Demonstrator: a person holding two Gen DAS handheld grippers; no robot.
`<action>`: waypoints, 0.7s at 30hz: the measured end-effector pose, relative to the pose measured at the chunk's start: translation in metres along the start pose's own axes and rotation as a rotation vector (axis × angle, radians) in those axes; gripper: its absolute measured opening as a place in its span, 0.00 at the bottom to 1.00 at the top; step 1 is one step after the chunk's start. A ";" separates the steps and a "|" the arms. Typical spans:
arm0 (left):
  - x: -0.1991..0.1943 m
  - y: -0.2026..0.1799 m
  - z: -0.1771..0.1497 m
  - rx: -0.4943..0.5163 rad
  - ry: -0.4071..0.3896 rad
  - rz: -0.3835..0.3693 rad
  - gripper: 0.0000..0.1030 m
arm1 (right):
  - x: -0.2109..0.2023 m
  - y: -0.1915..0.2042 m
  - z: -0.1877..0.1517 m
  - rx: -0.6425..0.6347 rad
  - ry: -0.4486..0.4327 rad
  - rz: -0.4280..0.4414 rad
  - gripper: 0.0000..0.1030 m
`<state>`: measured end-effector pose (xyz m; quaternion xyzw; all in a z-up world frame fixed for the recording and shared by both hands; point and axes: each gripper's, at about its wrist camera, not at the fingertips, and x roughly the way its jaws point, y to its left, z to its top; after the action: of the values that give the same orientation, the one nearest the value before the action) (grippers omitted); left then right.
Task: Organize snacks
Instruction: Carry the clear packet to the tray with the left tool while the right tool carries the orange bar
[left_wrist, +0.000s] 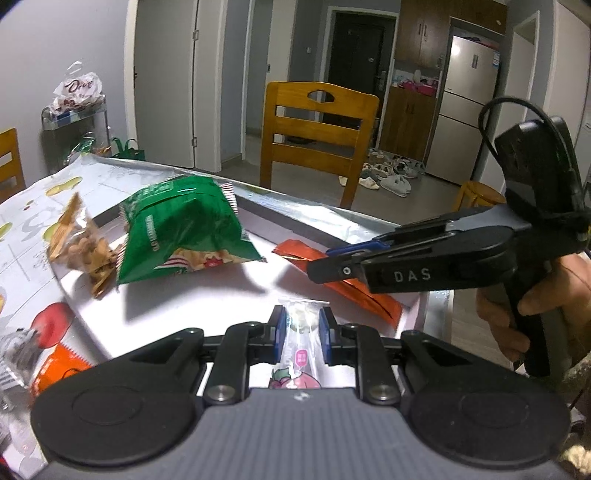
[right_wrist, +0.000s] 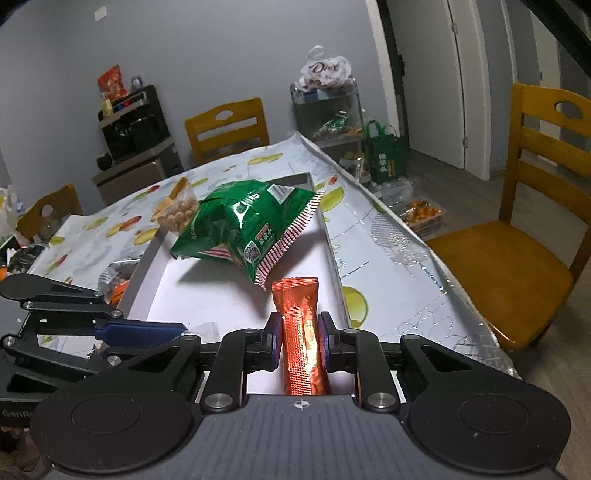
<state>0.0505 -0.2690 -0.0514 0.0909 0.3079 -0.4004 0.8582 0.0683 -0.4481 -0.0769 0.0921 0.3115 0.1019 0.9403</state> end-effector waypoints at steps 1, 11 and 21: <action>0.003 -0.001 0.001 0.002 -0.001 -0.002 0.15 | 0.000 0.000 0.000 0.000 -0.001 -0.003 0.21; 0.023 -0.004 0.001 0.002 -0.010 -0.031 0.15 | -0.003 0.007 -0.003 -0.023 0.007 0.004 0.22; 0.024 -0.003 0.001 -0.005 -0.021 -0.012 0.15 | -0.008 0.009 -0.003 -0.034 0.002 0.003 0.23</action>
<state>0.0604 -0.2860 -0.0649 0.0826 0.3006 -0.4059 0.8591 0.0593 -0.4407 -0.0729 0.0765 0.3104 0.1088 0.9412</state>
